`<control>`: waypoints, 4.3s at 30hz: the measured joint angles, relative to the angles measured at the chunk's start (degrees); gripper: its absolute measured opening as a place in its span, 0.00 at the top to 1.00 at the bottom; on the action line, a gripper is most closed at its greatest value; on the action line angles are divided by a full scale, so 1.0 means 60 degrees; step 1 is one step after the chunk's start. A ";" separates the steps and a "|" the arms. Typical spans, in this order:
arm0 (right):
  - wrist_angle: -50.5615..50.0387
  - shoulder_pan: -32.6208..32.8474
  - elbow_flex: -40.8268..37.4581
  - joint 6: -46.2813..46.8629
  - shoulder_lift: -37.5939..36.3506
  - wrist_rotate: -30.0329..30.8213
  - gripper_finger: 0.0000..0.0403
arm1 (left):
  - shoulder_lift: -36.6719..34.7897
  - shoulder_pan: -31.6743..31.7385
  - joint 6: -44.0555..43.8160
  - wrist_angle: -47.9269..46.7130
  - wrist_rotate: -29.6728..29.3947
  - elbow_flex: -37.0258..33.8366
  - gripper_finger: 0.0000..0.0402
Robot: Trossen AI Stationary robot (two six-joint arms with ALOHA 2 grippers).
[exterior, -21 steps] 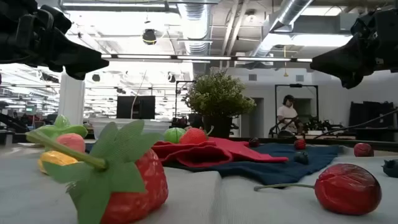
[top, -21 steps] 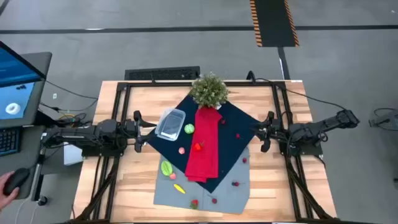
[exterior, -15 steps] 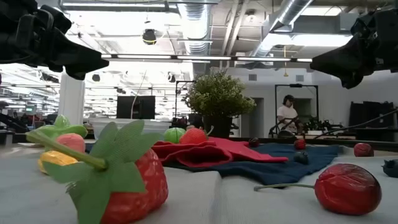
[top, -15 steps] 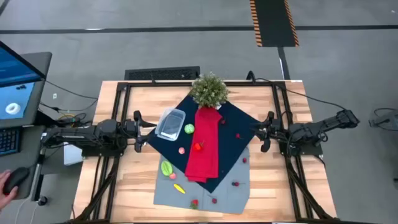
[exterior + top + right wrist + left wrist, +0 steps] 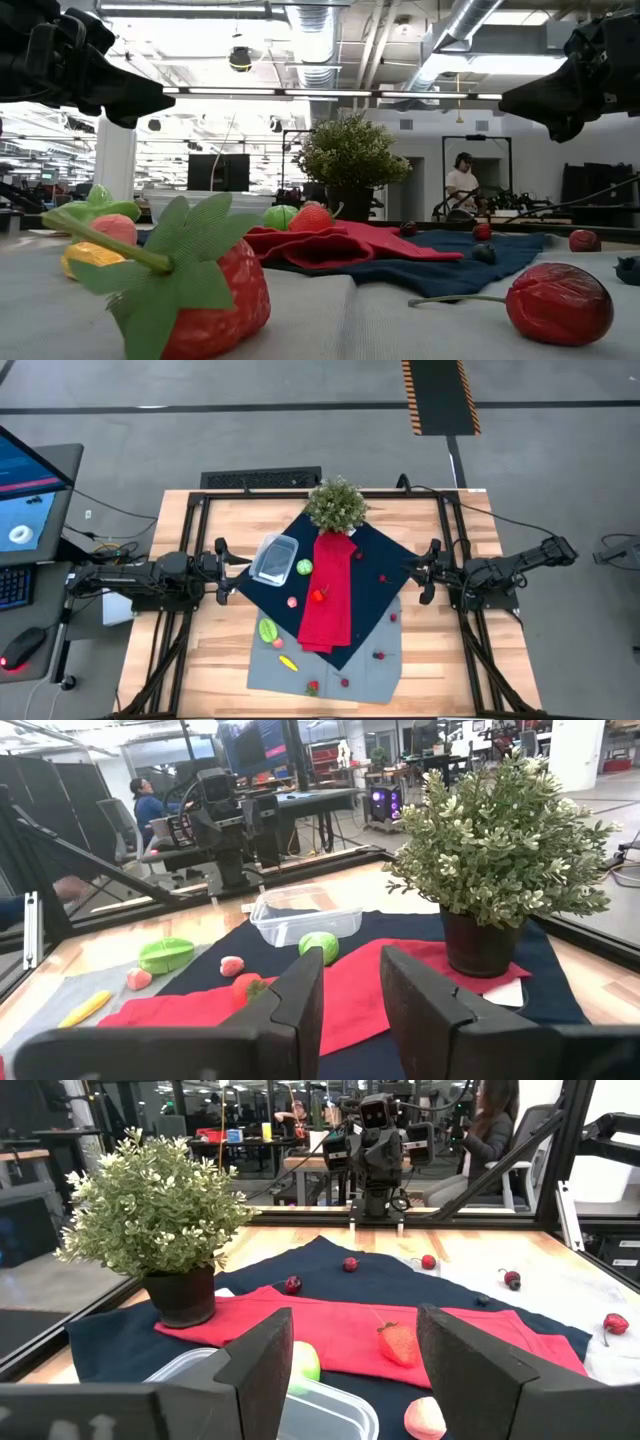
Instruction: Pick and placing Produce into tupperware
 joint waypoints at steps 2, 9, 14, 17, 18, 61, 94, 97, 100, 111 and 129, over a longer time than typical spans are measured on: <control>-0.0001 -0.0002 0.0000 0.0000 0.0000 0.0000 0.69 | 0.0000 0.0001 0.0002 -0.0002 0.0000 -0.0002 0.49; -0.0001 0.0001 0.0001 0.0004 -0.0001 0.0000 0.69 | 0.0000 0.0001 0.0002 0.0001 0.0000 0.0001 0.49; -0.0001 -0.0001 0.0000 0.0002 0.0000 0.0000 0.69 | 0.0000 0.0000 0.0002 0.0001 0.0000 -0.0002 0.49; -0.0001 -0.0001 0.0001 0.0000 0.0000 0.0000 0.69 | 0.0000 -0.0001 0.0002 -0.0001 0.0000 -0.0001 0.49; -0.0001 0.0000 0.0001 0.0001 -0.0001 0.0000 0.69 | 0.0000 0.0000 0.0002 -0.0002 0.0000 -0.0001 0.49; 0.0210 -0.0169 0.0191 0.1425 0.0012 -0.1758 0.69 | 0.0171 -0.0235 -0.4457 0.0249 -0.1864 0.0034 0.49; -0.4428 0.1592 0.5220 0.3298 0.9976 -0.4791 0.69 | 0.3827 -0.0287 -0.2559 0.1840 -0.0279 0.1240 0.49; -0.4261 0.2324 0.5220 0.4194 1.0167 -0.4959 0.69 | 0.4427 -0.0381 -0.2551 0.2672 -0.0274 0.1243 0.49; -0.3725 0.3100 0.5218 0.4658 1.0415 -0.4960 0.69 | 0.4860 -0.0456 -0.2433 0.3182 -0.0277 0.1243 0.49; -0.2114 0.3834 0.5328 0.5090 1.2261 -0.4392 0.69 | 0.5526 -0.0498 -0.2378 0.3685 -0.0326 0.1247 0.49; -0.2136 0.3833 0.6408 0.5000 1.3992 -0.4845 0.75 | 0.5617 -0.0498 -0.2288 0.3936 -0.0567 0.1262 0.49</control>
